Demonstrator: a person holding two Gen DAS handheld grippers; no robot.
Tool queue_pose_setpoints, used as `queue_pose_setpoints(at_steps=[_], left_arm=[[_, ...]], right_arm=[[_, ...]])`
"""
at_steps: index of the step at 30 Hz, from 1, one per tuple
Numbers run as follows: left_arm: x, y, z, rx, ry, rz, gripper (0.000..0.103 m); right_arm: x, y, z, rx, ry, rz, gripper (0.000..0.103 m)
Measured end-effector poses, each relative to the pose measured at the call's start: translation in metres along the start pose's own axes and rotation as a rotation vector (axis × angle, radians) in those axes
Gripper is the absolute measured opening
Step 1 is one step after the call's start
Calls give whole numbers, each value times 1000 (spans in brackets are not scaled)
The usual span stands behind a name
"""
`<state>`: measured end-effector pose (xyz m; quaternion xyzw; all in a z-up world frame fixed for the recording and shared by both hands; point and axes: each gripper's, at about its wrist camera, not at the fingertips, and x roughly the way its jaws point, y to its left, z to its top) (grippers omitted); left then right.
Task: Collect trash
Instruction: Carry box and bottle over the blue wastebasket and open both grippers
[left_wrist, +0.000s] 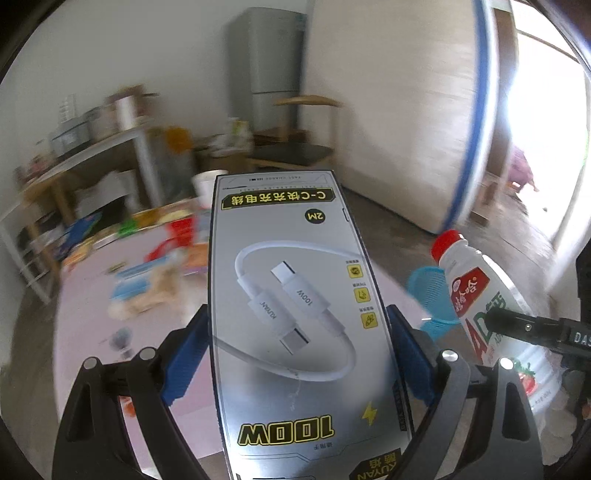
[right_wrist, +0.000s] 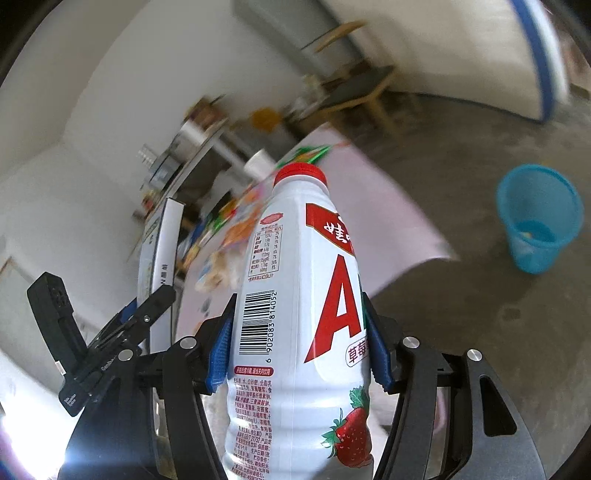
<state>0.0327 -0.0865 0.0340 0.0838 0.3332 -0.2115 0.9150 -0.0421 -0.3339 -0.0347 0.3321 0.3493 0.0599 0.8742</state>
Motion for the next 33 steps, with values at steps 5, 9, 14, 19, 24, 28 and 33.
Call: queue_pose_setpoints(at_steps=[5, 9, 14, 19, 24, 28, 33], left_arm=[[39, -52, 24, 49, 98, -218, 89], [73, -94, 38, 82, 190, -347, 89], [128, -144, 56, 127, 310, -431, 89], [184, -189, 71, 203, 396, -459, 89], [254, -245, 87, 256, 496, -507, 90], [326, -291, 106, 191, 603, -558, 92], [379, -321, 116, 64, 660, -575, 93]], right_arm=[[-38, -48, 2, 106, -92, -57, 57], [-57, -88, 0, 196, -141, -106, 57], [-61, -139, -3, 327, -169, -147, 57], [-44, -186, 6, 427, -160, -165, 57], [-19, -234, 36, 520, -148, -148, 57], [7, -281, 74, 602, -151, -116, 59], [41, -349, 96, 747, -183, -142, 71]])
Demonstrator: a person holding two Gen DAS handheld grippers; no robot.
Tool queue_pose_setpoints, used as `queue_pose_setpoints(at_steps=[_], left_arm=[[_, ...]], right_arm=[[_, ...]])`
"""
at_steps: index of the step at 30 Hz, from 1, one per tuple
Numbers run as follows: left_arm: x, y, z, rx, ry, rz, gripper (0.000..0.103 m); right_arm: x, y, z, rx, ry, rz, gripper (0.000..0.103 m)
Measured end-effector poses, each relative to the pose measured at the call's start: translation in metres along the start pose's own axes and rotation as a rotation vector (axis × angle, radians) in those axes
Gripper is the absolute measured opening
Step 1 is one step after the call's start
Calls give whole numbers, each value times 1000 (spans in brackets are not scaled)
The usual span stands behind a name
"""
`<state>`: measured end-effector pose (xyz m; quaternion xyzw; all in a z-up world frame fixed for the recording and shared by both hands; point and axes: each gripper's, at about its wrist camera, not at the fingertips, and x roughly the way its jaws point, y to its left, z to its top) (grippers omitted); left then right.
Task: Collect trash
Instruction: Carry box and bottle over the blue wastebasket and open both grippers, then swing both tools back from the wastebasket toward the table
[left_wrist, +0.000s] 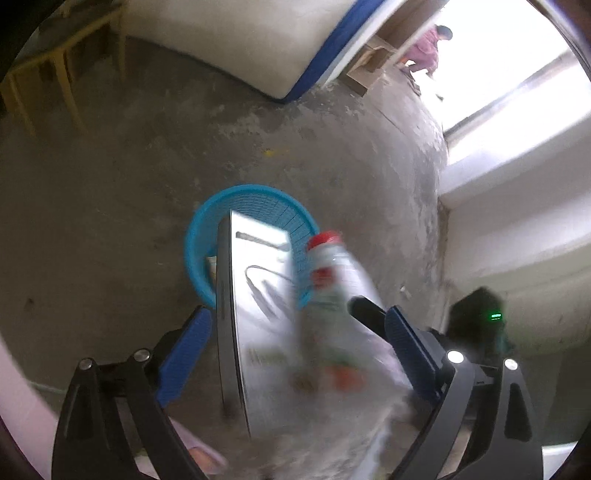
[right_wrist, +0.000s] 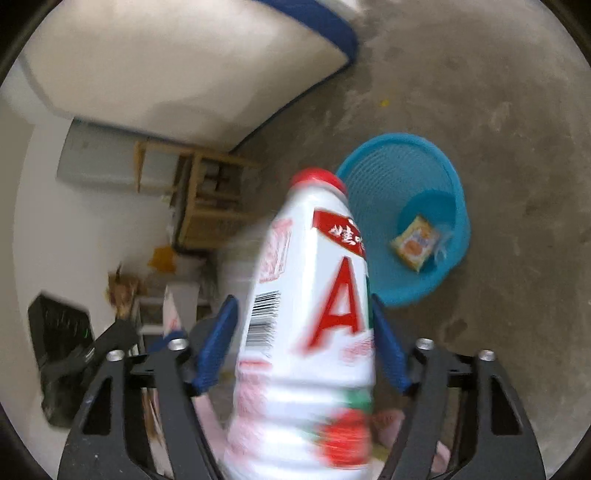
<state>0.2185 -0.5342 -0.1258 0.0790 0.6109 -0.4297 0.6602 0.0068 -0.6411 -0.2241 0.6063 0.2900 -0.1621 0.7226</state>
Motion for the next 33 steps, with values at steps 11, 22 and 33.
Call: queue_pose_setpoints(at_steps=[11, 22, 33], left_arm=[[-63, 23, -44, 38, -142, -46, 93], [-222, 57, -179, 152, -390, -53, 93], [-315, 161, -374, -145, -563, 154, 93]], right_arm=[[-37, -27, -40, -32, -30, -12, 71], [-108, 30, -136, -409, -30, -47, 71], [-97, 126, -225, -677, 142, 80, 71]])
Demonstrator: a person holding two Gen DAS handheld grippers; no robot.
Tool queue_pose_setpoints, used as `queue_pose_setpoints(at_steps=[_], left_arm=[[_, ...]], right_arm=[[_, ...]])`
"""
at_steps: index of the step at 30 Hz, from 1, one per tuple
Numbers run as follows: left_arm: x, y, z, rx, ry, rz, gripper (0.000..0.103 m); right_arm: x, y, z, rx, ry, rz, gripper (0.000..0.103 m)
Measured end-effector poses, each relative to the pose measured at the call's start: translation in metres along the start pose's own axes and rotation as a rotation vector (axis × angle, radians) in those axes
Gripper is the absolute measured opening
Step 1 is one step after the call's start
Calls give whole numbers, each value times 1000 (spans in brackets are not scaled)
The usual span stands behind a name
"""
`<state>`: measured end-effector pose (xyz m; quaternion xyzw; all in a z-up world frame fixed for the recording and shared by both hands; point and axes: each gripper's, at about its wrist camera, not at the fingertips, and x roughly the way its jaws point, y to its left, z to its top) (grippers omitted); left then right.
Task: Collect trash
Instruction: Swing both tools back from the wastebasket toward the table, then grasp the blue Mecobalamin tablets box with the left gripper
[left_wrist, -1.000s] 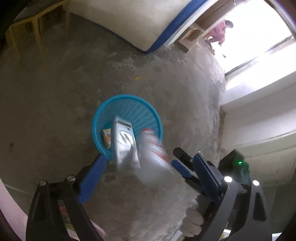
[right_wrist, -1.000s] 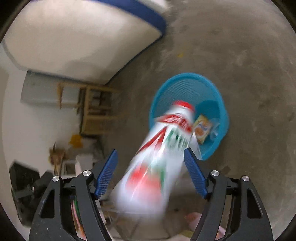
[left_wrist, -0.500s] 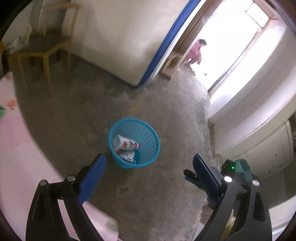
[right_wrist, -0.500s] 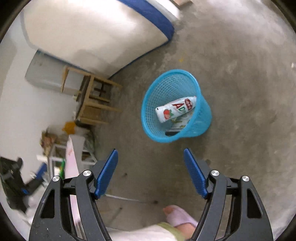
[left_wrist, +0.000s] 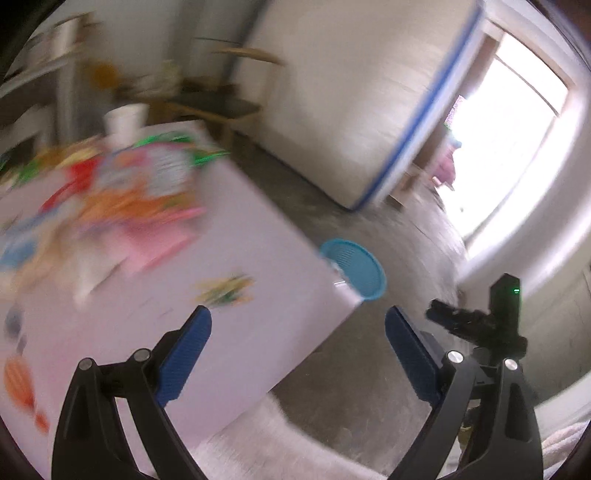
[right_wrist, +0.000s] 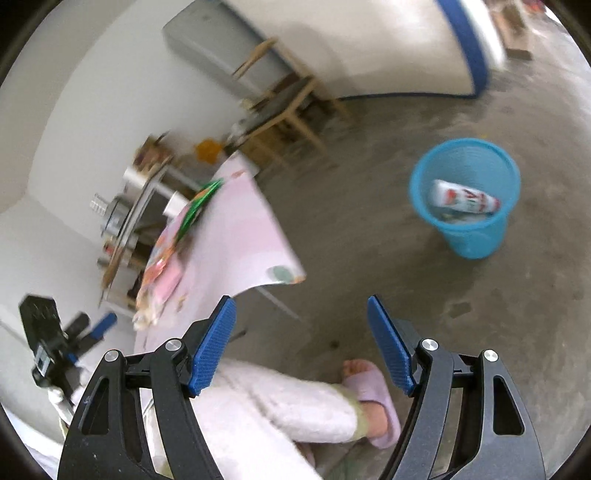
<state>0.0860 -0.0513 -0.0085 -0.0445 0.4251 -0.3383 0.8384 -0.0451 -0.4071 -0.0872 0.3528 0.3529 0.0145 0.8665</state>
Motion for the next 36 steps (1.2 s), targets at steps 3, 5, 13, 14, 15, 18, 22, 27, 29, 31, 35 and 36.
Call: queue_pose_setpoints(at_steps=[3, 5, 13, 14, 15, 18, 22, 27, 29, 31, 35, 36], left_arm=[[-30, 39, -19, -92, -60, 71, 93], [-46, 61, -30, -141, -99, 115, 93], [-92, 112, -49, -196, -242, 242, 93], [-94, 116, -50, -197, -250, 252, 93], [-95, 122, -50, -202, -260, 266, 93], [-97, 144, -49, -244, -281, 292, 89], [-102, 180, -38, -313, -305, 303, 79], [-101, 217, 5, -251, -256, 343, 79], [-90, 235, 27, -227, -214, 331, 79], [-73, 255, 50, -227, -158, 310, 79], [-21, 292, 95, -223, -43, 228, 79], [-9, 296, 102, -200, -30, 240, 79]], right_arm=[[12, 39, 4, -69, 19, 54, 72], [23, 66, 5, -117, 45, 93, 72], [79, 168, -7, -278, 165, 175, 74], [87, 179, -9, -297, 176, 181, 74], [91, 185, -12, -315, 185, 183, 74], [113, 217, -24, -415, 209, 163, 74], [138, 248, -38, -513, 247, 154, 72], [177, 279, -46, -571, 295, 166, 70], [186, 285, -49, -575, 309, 185, 70], [194, 288, -52, -568, 321, 189, 70], [204, 281, -54, -531, 352, 172, 70], [203, 278, -54, -521, 356, 167, 70]])
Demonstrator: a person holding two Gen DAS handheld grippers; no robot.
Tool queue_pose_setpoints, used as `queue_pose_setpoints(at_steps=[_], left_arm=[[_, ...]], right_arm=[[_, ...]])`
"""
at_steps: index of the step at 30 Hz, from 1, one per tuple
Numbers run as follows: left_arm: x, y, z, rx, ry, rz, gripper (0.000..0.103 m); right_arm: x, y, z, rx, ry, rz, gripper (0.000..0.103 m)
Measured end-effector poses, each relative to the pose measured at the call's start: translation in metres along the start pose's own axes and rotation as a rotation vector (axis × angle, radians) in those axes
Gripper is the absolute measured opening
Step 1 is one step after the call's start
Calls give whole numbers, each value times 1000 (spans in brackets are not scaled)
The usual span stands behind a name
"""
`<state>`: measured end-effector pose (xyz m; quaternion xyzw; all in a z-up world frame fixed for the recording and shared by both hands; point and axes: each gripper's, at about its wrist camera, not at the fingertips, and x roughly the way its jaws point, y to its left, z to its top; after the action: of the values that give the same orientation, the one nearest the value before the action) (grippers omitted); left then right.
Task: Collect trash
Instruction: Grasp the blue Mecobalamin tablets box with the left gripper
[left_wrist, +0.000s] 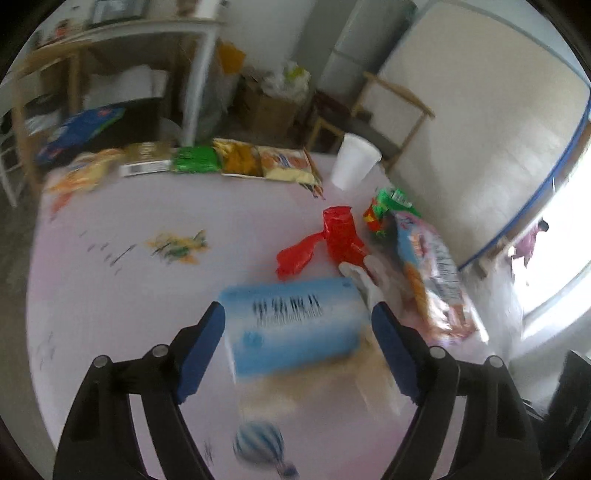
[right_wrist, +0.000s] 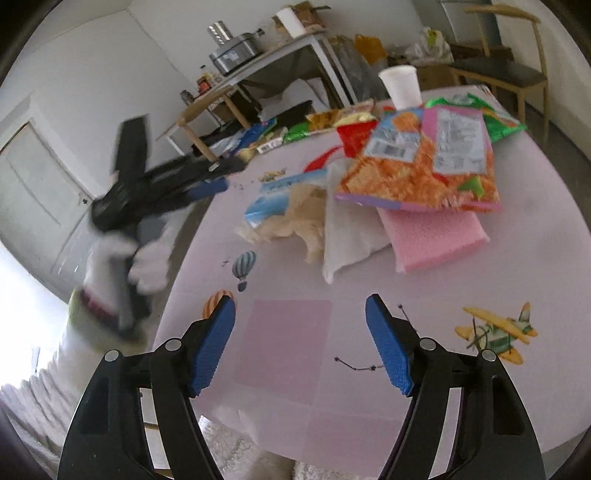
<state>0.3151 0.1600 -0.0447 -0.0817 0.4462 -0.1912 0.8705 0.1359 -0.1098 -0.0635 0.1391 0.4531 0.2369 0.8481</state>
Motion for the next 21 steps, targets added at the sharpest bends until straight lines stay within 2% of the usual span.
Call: queue_pose_setpoints(at_steps=[3, 6, 8, 11, 17, 21], left_arm=[[27, -8, 11, 99, 17, 20, 79], [48, -9, 12, 110, 72, -19, 79], [53, -11, 6, 140, 80, 47, 78], [51, -15, -10, 214, 80, 111, 73], [32, -13, -30, 198, 92, 133, 67], [17, -20, -47, 221, 88, 172, 58]], right_arm=[[-2, -15, -6, 56, 15, 2, 70], [0, -25, -11, 89, 30, -10, 70], [1, -29, -14, 103, 38, -16, 69], [3, -32, -14, 119, 38, -4, 69], [-4, -24, -16, 111, 32, 18, 69], [-16, -17, -18, 101, 7, 30, 69]])
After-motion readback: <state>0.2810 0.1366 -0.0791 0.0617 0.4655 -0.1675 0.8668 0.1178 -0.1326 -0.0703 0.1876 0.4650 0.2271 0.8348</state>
